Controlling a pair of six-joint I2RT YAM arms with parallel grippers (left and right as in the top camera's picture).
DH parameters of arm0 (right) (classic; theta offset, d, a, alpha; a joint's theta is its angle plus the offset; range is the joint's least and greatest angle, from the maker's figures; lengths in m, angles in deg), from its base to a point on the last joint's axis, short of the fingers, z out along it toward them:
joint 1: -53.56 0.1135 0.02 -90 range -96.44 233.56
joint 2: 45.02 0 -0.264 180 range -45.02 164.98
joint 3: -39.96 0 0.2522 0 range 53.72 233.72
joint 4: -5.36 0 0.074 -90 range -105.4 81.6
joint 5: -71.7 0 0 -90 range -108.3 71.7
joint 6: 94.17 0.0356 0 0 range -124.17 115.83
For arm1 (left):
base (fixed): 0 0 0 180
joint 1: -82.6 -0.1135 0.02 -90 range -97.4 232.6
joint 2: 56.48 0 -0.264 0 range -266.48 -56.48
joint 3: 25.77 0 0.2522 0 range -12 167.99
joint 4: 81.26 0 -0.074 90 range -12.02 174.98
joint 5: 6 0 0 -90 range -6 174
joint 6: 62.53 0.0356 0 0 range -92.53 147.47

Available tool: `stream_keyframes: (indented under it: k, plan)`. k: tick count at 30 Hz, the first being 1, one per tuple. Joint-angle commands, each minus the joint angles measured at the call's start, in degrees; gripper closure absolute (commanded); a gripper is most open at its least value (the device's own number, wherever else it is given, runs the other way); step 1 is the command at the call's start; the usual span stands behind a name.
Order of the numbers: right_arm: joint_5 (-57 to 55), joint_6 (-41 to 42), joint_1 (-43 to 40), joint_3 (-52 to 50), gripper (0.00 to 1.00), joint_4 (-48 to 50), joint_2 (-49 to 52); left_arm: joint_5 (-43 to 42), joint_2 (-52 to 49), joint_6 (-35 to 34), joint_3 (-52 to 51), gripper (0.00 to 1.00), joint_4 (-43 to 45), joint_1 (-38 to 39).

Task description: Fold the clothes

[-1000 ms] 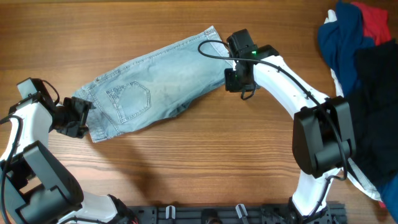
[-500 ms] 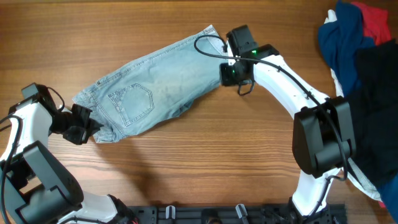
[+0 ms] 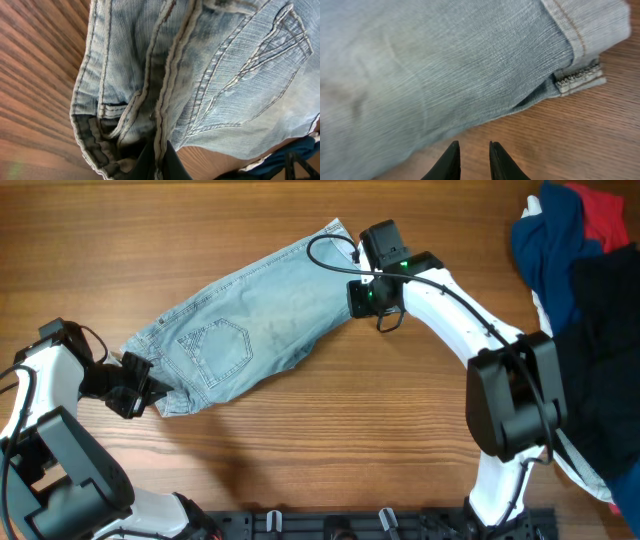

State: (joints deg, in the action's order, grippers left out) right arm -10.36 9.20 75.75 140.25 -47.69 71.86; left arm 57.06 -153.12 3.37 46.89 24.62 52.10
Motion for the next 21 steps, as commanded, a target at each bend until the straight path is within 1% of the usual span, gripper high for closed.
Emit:
stream_keyframes:
  k: [1, 7, 10, 12, 15, 21]
  plan:
    - [1.16, 0.33, 0.24, 0.96, 0.8, 1.75, 3.39, -1.57, -0.44, 2.86, -0.17, 0.96, -1.46, -0.22]
    - [1.11, 1.95, 0.24, 0.96, 0.81, 5.18, 5.62, -1.6, -0.44, 5.46, -0.17, 0.96, -4.66, -0.2]
    - [1.07, 3.37, 0.24, 0.96, 0.81, 5.53, 6.82, -1.51, -0.44, 7.67, -0.31, 0.94, -8.63, -0.2]
    - [1.16, 3.32, 0.24, 0.96, 0.81, 5.53, 7.1, -1.49, -0.44, 8.9, -1.07, 0.94, -8.87, -0.2]
    - [1.16, 3.34, 0.31, 0.96, 0.81, 5.38, 7.15, -1.4, -0.46, 8.68, -3.89, 0.93, -6.43, -0.2]
    - [1.16, 3.34, 0.33, 0.96, 0.81, 4.55, 7.15, -1.38, -0.46, 5.18, -12.0, 0.96, 0.22, -0.15]
